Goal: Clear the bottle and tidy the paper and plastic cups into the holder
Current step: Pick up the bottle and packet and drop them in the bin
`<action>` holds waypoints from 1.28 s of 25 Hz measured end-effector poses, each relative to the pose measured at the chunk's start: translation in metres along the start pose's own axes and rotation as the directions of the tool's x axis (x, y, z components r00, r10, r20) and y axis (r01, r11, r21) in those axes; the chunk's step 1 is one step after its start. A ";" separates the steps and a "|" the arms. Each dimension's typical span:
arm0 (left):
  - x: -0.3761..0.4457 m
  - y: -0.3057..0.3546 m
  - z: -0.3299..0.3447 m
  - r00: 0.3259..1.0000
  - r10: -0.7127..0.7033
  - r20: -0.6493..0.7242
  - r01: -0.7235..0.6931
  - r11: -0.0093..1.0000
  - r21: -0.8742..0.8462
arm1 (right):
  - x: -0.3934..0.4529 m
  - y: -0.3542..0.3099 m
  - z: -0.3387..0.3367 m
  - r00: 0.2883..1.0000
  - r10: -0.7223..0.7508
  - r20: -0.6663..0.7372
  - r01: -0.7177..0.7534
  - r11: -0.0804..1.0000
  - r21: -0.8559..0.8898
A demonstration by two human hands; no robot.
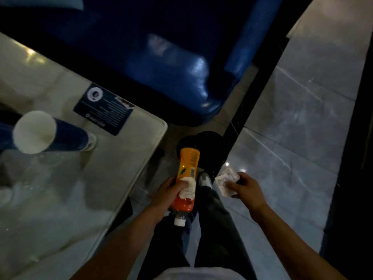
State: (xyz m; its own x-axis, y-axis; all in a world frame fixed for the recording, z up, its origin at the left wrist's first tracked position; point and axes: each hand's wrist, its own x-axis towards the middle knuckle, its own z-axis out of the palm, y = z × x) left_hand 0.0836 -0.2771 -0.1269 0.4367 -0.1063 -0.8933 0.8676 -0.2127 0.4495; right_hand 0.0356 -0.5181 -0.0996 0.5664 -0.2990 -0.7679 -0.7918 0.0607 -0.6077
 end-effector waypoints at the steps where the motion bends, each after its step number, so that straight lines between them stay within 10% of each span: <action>1: 0.011 0.004 0.006 1.000 0.003 -0.003 -0.003 0.998 0.064 | 0.011 0.006 -0.003 1.000 0.024 -0.008 -0.024 1.000 0.018; 22: 0.335 -0.025 0.090 0.989 -0.124 -0.079 0.146 0.887 0.437 | 0.321 0.143 0.054 0.979 -0.013 -0.202 -0.081 0.891 -0.447; 32: 0.427 -0.034 0.132 0.984 0.040 -0.174 0.112 0.620 0.776 | 0.387 0.158 0.080 0.964 -0.086 -0.253 -0.094 0.776 -0.624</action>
State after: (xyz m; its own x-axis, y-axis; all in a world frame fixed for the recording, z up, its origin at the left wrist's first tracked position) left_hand 0.2090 -0.4439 -0.5235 0.5058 0.0557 -0.8609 0.4023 -0.8980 0.1782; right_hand 0.1479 -0.5486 -0.5094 0.5565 -0.5340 -0.6365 -0.8100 -0.5192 -0.2726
